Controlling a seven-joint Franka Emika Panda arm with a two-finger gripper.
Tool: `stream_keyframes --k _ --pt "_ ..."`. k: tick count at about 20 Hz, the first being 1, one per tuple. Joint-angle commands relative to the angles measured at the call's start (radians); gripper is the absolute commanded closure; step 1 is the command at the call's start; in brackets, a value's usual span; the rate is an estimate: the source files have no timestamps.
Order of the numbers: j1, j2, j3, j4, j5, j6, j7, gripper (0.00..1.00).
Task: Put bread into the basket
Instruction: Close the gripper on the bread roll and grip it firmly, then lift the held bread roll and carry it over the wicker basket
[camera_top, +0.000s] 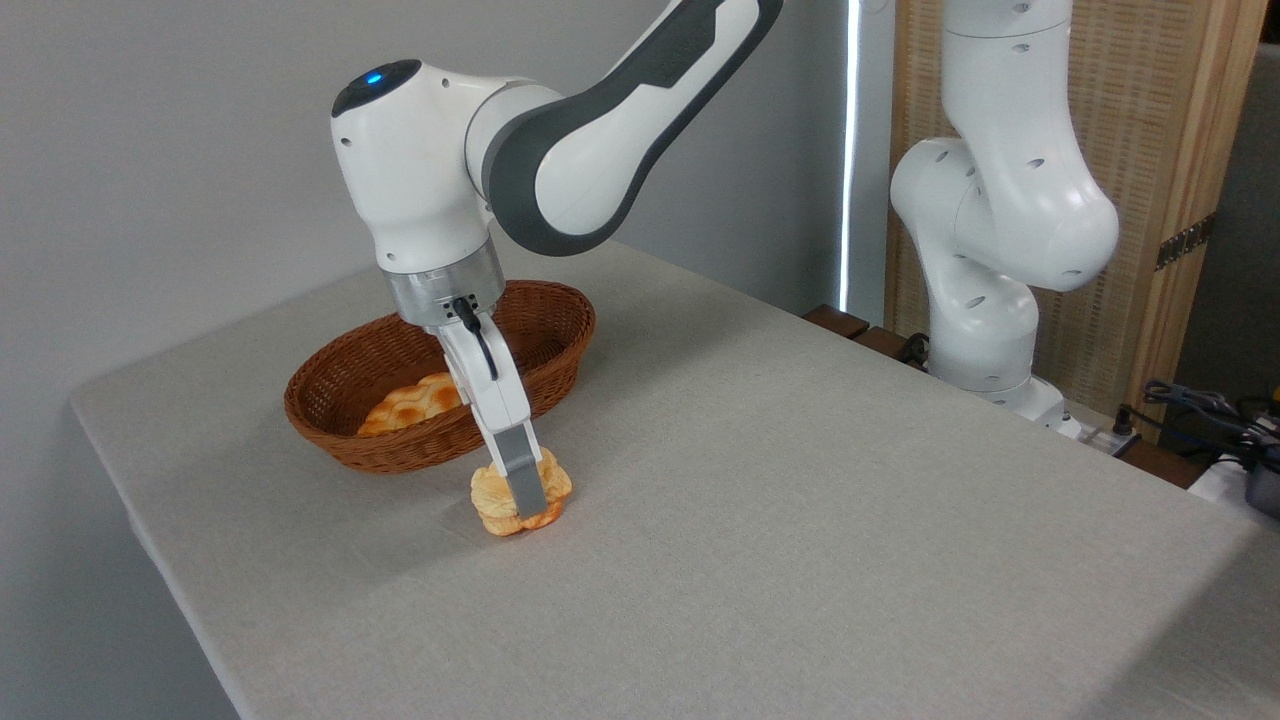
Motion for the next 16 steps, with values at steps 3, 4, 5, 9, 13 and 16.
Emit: stream_keyframes --k 3,4,5,9,13,16 --pt "-0.001 -0.008 0.01 0.003 0.011 0.018 0.02 0.75" --pt "-0.001 -0.013 0.013 0.01 0.005 0.018 0.021 0.75" --pt "0.004 -0.021 0.014 0.026 0.002 0.015 0.02 0.75" --pt "0.007 -0.033 0.011 0.086 -0.056 0.01 0.011 0.71" --pt "-0.004 -0.039 -0.006 0.133 -0.151 0.012 -0.032 0.71" --pt "-0.009 -0.039 -0.068 0.146 -0.198 0.015 -0.104 0.6"
